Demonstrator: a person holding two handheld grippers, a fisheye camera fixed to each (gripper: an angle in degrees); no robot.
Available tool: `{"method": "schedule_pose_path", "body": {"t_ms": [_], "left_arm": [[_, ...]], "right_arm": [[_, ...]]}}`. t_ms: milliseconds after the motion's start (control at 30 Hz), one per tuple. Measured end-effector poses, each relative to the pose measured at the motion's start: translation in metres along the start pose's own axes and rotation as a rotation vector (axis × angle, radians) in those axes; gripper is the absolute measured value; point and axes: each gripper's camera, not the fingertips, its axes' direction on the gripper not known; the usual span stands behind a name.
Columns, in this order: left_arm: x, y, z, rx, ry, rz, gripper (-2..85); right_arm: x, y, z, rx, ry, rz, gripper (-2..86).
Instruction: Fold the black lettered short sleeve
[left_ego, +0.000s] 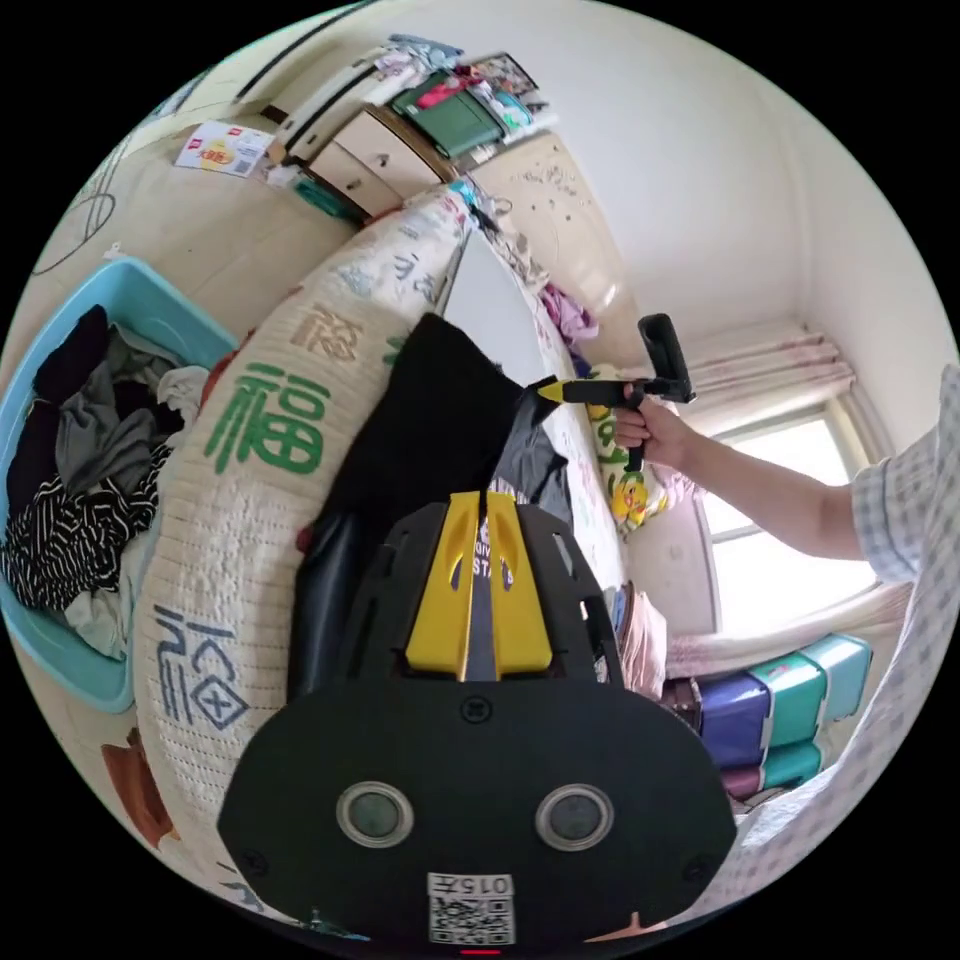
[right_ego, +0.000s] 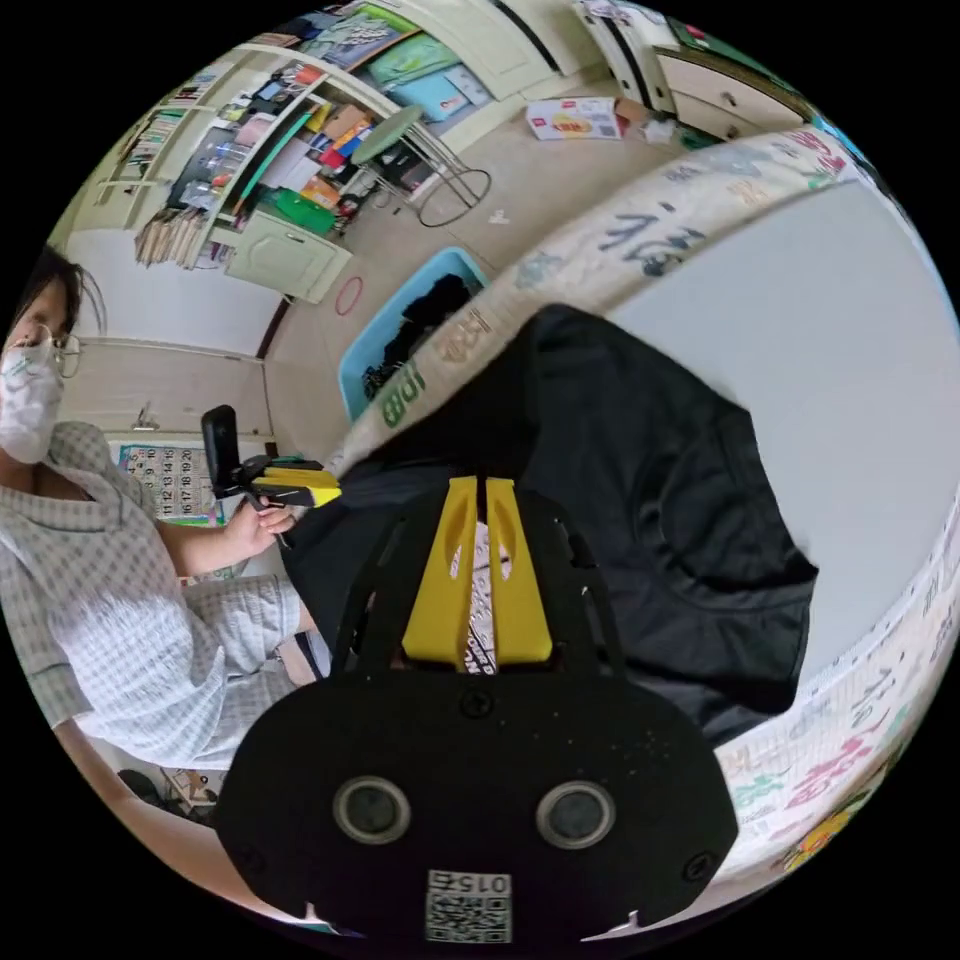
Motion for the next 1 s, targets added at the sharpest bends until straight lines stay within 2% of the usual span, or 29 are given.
{"method": "schedule_pose_path", "body": {"t_ms": [200,267,367,467,633,767,833,1000], "left_arm": [[0.025,0.018,0.065,-0.243,-0.039,0.088,0.3],[0.031,0.019,0.068,-0.272,-0.045,0.113,1.0],[0.037,0.009,0.064,-0.27,-0.095,0.134,3.1],[0.043,-0.007,0.066,-0.244,-0.141,0.144,6.0],[0.08,-0.02,0.101,-0.26,-0.148,0.232,8.2],[0.101,-0.014,0.147,-0.319,-0.299,0.287,7.4],[0.1,-0.011,0.156,-0.307,-0.337,0.27,2.2],[0.111,-0.005,0.149,-0.267,-0.281,0.306,-0.7]], "right_arm": [[0.055,0.081,0.057,-0.019,0.04,0.214,-0.2],[0.069,0.108,0.07,-0.008,0.073,0.303,0.1],[0.078,0.136,0.077,0.06,0.071,0.4,1.7],[0.068,0.143,0.087,0.144,0.054,0.388,5.8],[0.075,0.131,0.133,0.121,0.035,0.416,9.5],[0.096,0.135,0.175,0.071,0.036,0.496,7.4],[0.099,0.139,0.187,0.081,0.037,0.5,5.3],[0.098,0.142,0.215,0.072,0.046,0.437,1.0]]}}
